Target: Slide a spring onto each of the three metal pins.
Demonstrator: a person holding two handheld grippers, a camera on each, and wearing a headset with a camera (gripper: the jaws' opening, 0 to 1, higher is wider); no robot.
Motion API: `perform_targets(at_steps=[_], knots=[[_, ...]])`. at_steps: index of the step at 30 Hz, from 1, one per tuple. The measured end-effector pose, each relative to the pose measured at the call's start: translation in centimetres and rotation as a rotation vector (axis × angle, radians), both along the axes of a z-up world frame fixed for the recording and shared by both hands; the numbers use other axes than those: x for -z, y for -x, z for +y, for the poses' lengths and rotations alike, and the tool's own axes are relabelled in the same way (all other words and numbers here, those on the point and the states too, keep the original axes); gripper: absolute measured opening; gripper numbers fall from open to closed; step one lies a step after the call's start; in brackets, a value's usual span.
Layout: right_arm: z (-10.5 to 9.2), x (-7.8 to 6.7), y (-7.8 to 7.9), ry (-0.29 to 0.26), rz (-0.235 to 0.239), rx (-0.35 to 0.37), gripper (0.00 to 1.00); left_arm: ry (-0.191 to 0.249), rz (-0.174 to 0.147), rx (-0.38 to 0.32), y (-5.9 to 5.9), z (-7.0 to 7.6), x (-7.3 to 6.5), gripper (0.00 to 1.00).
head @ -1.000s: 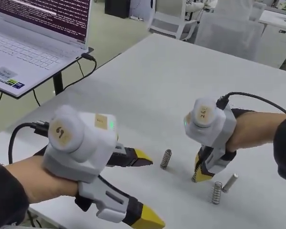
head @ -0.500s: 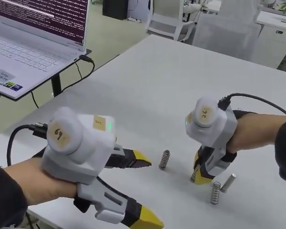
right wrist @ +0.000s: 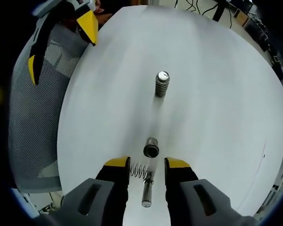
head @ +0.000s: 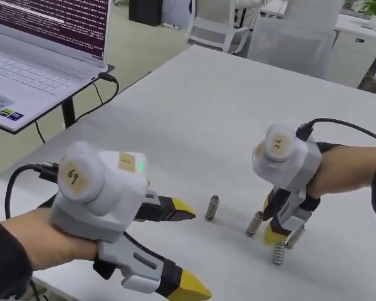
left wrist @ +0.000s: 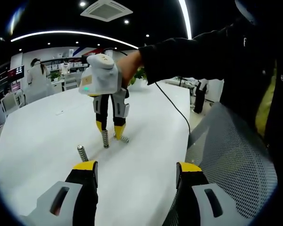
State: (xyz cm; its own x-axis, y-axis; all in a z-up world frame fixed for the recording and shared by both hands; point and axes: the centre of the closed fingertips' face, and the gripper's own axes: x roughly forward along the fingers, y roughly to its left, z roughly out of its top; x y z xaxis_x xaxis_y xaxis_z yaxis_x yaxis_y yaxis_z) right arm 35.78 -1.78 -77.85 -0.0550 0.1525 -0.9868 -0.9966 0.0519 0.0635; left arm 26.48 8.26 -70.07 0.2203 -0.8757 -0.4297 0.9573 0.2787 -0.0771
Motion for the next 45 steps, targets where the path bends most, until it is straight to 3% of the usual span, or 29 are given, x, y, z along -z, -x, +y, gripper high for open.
perform_targets(at_steps=[15, 27, 36, 40, 45], knots=[[-1.0, 0.5, 1.3, 0.027, 0.04, 0.056, 0.33, -0.001, -0.004, 0.005, 0.1, -0.1, -0.1, 0.62], [-0.8, -0.6, 2.6, -0.005, -0.005, 0.034, 0.33, -0.003, -0.006, 0.015, 0.2, -0.2, 0.0, 0.62], [-0.9, -1.1, 3.6, -0.046, -0.029, 0.093, 0.33, -0.005, -0.009, 0.022, 0.3, -0.3, 0.0, 0.61], [-1.0, -1.0, 3.7, -0.064, -0.052, 0.168, 0.33, -0.002, -0.01, 0.021, 0.3, -0.4, -0.1, 0.61], [-1.6, -0.8, 4.4, -0.033, -0.073, 0.197, 0.31, -0.005, -0.011, 0.025, 0.4, -0.4, -0.1, 0.6]])
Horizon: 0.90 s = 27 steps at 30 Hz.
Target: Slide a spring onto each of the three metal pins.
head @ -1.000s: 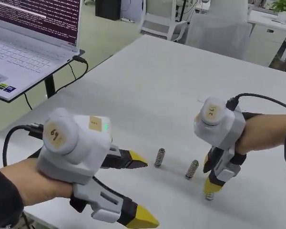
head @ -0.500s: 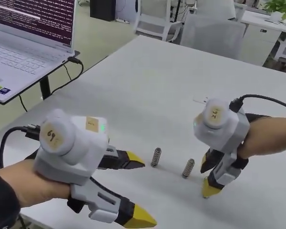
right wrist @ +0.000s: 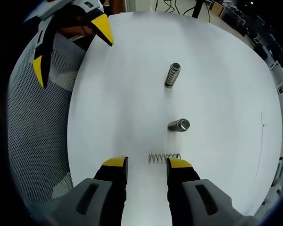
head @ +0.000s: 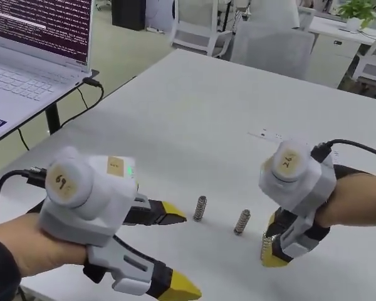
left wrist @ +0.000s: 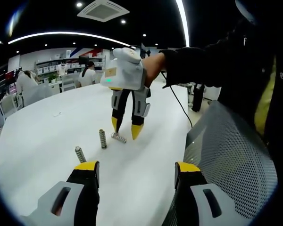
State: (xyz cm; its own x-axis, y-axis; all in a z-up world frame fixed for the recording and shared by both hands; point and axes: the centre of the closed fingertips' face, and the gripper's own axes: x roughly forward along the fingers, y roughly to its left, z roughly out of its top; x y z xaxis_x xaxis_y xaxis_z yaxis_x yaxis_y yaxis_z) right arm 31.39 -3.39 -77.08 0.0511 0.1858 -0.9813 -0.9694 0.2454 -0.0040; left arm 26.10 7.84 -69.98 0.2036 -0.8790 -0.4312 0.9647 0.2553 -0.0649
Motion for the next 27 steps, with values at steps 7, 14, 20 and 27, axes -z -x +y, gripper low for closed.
perform_targets(at_steps=[7, 14, 20, 27], knots=[[-0.4, 0.4, 0.0, -0.03, 0.007, 0.157, 0.33, -0.002, -0.002, 0.004, 0.1, 0.0, 0.0, 0.6], [-0.4, 1.1, -0.3, -0.039, 0.0, 0.29, 0.33, -0.002, -0.006, 0.005, 0.1, 0.0, -0.1, 0.59], [-0.8, 1.5, -0.8, -0.055, -0.011, 0.392, 0.31, 0.0, -0.008, 0.006, 0.2, 0.0, -0.2, 0.59], [-1.1, 1.9, -1.4, -0.087, -0.024, 0.515, 0.28, 0.003, -0.013, 0.008, 0.2, -0.1, -0.2, 0.58]])
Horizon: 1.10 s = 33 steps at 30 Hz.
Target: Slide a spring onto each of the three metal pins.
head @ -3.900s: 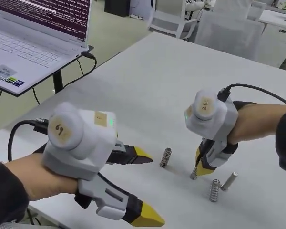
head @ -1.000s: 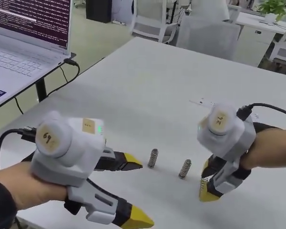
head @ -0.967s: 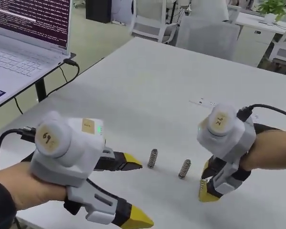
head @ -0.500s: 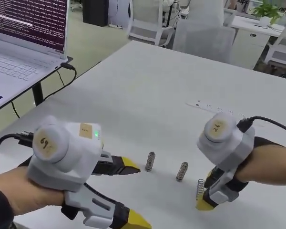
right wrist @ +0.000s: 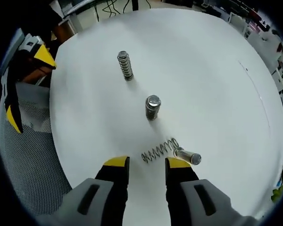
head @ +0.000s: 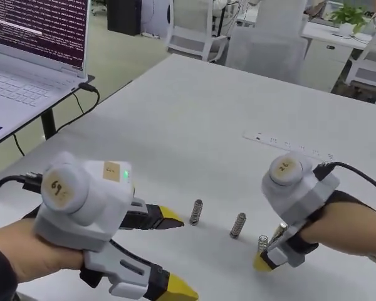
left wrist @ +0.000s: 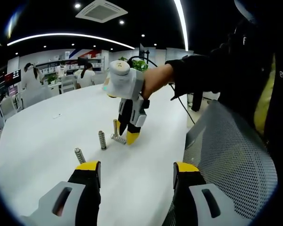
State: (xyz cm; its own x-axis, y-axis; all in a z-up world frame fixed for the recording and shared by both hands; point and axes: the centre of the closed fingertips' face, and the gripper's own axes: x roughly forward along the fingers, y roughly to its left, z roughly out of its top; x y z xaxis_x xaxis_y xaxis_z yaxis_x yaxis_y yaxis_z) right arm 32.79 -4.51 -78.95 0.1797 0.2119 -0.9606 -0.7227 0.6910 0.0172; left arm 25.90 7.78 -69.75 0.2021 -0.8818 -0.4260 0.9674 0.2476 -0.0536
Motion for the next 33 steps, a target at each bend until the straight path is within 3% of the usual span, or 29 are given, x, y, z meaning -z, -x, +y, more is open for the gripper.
perform_targets(at_steps=[7, 19, 24, 33], knots=[[0.0, 0.4, -0.5, -0.028, -0.001, 0.116, 0.21, -0.001, -0.001, 0.005, 0.1, 0.0, 0.0, 0.57], [-0.3, 0.8, -1.1, -0.056, -0.001, 0.187, 0.2, -0.002, -0.004, 0.007, 0.0, 0.0, 0.1, 0.56], [-0.1, 0.9, -0.9, -0.039, -0.008, 0.165, 0.18, -0.004, -0.005, 0.006, 0.0, 0.0, 0.1, 0.55], [-0.5, 1.0, 0.3, 0.042, 0.007, 0.008, 0.18, -0.004, -0.005, 0.005, 0.0, 0.0, 0.1, 0.55]])
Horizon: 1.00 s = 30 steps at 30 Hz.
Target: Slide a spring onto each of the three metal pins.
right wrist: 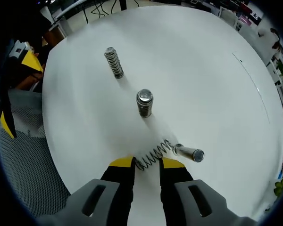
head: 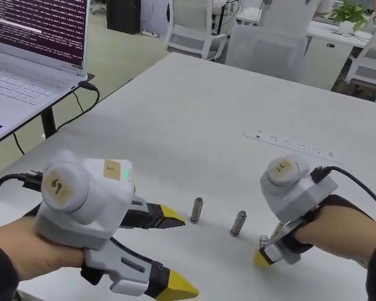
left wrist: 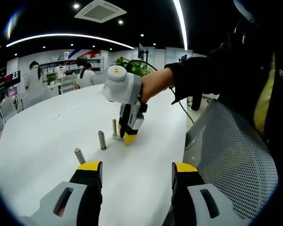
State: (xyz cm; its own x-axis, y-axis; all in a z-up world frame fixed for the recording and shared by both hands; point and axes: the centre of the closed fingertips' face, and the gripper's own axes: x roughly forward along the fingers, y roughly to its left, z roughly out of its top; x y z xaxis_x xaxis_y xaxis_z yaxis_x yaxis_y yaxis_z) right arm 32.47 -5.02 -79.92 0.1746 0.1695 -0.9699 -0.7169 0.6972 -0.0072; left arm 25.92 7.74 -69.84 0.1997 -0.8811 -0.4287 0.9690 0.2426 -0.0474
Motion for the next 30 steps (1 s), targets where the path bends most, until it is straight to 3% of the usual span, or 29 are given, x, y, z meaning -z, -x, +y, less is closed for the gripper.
perform_targets(at_steps=[1, 9, 16, 25, 30], knots=[[-0.1, 0.0, 0.2, 0.016, -0.005, -0.045, 0.18, -0.001, 0.0, 0.001, 0.0, 0.0, 0.0, 0.55], [-0.3, 0.1, 1.3, 0.042, 0.004, -0.172, 0.18, -0.006, 0.001, 0.007, 0.2, -0.1, 0.1, 0.54], [0.3, 0.0, 1.1, 0.007, 0.005, -0.121, 0.27, -0.006, 0.002, 0.006, 0.3, -0.1, 0.1, 0.54], [1.0, 0.1, 0.5, 0.003, -0.031, -0.178, 0.26, -0.008, 0.007, 0.006, 0.3, -0.1, 0.1, 0.53], [1.2, 0.1, 0.2, 0.006, -0.052, -0.206, 0.19, -0.008, 0.011, 0.005, 0.3, 0.0, 0.2, 0.53]])
